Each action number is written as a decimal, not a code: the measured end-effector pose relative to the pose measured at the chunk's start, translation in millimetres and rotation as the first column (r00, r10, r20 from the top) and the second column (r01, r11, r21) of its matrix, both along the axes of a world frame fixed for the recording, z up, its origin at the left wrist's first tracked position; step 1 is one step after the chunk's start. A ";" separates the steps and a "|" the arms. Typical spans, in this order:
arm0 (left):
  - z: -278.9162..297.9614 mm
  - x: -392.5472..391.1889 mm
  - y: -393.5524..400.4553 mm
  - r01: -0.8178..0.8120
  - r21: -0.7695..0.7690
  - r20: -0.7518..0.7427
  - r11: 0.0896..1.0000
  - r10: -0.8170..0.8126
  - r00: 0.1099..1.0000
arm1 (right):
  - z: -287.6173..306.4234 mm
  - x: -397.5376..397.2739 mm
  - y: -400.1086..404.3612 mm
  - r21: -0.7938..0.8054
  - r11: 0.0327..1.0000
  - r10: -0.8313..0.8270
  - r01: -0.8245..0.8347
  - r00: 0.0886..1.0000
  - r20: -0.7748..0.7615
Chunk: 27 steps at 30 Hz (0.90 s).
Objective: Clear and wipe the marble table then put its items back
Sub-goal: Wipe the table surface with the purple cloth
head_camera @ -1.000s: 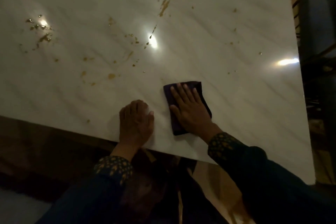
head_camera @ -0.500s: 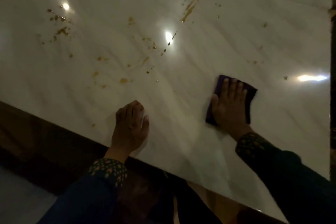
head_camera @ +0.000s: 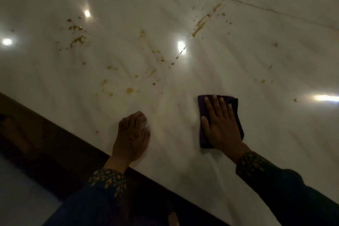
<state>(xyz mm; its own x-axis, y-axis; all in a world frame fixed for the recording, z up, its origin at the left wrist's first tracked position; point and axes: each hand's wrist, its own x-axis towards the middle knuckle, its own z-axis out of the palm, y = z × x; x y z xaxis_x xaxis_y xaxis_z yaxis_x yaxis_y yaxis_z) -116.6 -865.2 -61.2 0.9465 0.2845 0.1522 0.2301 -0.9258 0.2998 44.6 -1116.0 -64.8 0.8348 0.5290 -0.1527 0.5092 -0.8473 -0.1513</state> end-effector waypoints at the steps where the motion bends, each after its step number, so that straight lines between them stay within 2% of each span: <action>1: -0.7 0.2 1.1 0.000 -0.006 -0.001 1.000 0.000 1.000 | 0.2 3.9 17.4 -0.012 1.000 -0.028 0.028 1.000 -0.004; 4: -3.0 0.0 2.3 0.007 -0.037 -0.003 0.999 -0.007 1.000 | 0.7 3.8 79.4 -0.016 1.000 -0.014 0.013 0.999 -0.052; 8: -2.5 -4.2 21.9 -0.135 -0.193 0.045 0.972 0.146 0.988 | -5.1 -38.9 113.2 0.019 0.979 0.202 -0.201 0.978 -0.044; 13: 1.8 -22.3 126.8 -0.351 -0.011 0.087 0.936 0.351 0.932 | -3.5 -71.2 74.2 0.032 0.968 0.249 -0.248 0.966 -0.072; 16: 1.5 -27.6 188.9 -0.436 0.041 0.036 0.899 0.435 0.900 | 1.2 -55.4 90.2 0.035 0.989 0.147 -0.145 0.987 -0.070; 18: -4.8 -26.7 214.5 -0.425 0.042 0.000 0.904 0.426 0.905 | 0.8 -24.3 118.1 0.028 0.997 0.075 -0.074 0.996 -0.045; 23: -18.5 -26.1 227.5 -0.391 -0.029 0.104 0.920 0.392 0.914 | -4.1 62.5 190.1 0.000 0.997 -0.074 0.074 0.997 0.023; 25: -18.3 -25.0 228.8 -0.400 -0.064 0.116 0.914 0.405 0.907 | -5.0 57.8 220.0 0.010 0.988 -0.157 0.157 0.988 0.012; 27: -18.6 -24.4 231.6 -0.400 -0.082 0.101 0.913 0.407 0.908 | -5.2 17.3 254.0 0.055 0.987 -0.152 0.150 0.988 0.031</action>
<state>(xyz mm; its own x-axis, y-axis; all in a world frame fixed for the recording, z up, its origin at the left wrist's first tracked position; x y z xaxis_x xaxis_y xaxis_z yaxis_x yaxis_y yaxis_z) -141.1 -633.7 -79.8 0.7260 0.6505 0.2231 0.5419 -0.7409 0.3968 61.9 -862.0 -69.9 0.9100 0.4031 -0.0971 0.3819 -0.9061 -0.1820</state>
